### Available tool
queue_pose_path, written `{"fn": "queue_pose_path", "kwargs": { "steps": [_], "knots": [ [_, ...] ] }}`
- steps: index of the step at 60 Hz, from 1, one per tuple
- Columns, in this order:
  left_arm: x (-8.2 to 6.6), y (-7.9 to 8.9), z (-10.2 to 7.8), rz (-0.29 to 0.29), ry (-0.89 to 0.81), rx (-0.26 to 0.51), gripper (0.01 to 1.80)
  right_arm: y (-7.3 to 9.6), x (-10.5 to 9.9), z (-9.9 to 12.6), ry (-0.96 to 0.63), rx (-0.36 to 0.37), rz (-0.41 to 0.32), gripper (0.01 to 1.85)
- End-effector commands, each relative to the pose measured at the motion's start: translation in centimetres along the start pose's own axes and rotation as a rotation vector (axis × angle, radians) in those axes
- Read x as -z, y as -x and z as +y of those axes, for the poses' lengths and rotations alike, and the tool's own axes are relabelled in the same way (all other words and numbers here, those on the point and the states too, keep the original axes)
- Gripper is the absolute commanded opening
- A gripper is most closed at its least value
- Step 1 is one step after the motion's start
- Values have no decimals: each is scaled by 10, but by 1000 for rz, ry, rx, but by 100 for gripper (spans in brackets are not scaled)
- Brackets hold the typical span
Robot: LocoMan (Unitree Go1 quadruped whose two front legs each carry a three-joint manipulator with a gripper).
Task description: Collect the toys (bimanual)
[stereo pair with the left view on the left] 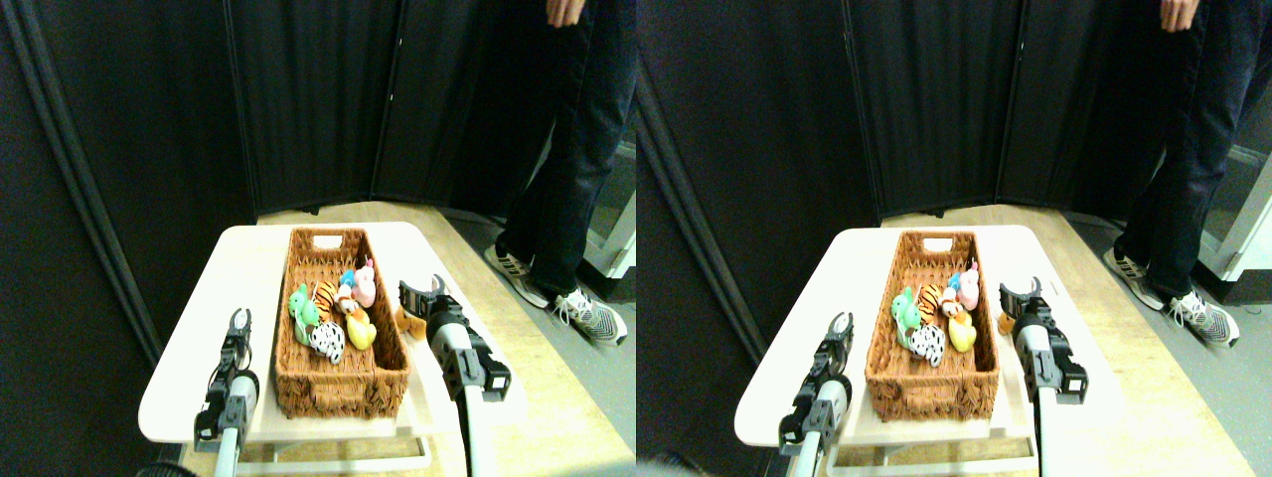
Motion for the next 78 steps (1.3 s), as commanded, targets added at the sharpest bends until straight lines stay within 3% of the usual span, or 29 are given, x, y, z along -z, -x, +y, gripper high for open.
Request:
{"fn": "queue_pose_path", "kwargs": {
  "steps": [1, 16, 21, 28, 46, 48, 50, 52, 53, 54, 55, 56, 60, 78],
  "knots": [
    [2, 1, -10, 12, 3, 50, 1, -3, -1, -12, -5, 48, 30, 71],
    [1, 4, -18, 28, 27, 63, 1, -9, -2, -33, -28, 118, 26, 69],
    [0, 3, -21, 37, 20, 65, 1, -15, -3, -41, -50, 133, 42, 75],
    [1, 2, -24, 52, 7, 71, 1, -20, -5, -47, -21, 162, 36, 84],
    [0, -2, -25, 51, 16, 80, 1, -32, -9, -58, -41, 214, 10, 82],
    [1, -2, -26, 54, 21, 80, 1, -33, -9, -58, -45, 209, 9, 76],
    [2, -1, -28, 55, 19, 80, 1, -33, -9, -58, -42, 210, -12, 54],
    [2, -1, -28, 52, 18, 79, 1, -33, -9, -57, -44, 213, -19, 50],
    [2, -1, -28, 51, 18, 79, 1, -34, -9, -57, -48, 209, -25, 40],
    [2, -1, -29, 55, 20, 80, 1, -34, -9, -57, -40, 200, -30, 18],
    [2, -1, -29, 55, 20, 80, 1, -34, -9, -57, -40, 200, -30, 18],
    [2, -1, -28, 56, 21, 81, 1, -34, -9, -57, -16, 194, -39, 1],
    [1, -2, -29, 65, 9, 91, 1, -33, -9, -54, 75, 181, -70, 1],
    [2, -1, -31, 66, 3, 95, 1, -32, -14, -42, 95, 113, -88, 1]
  ]
}}
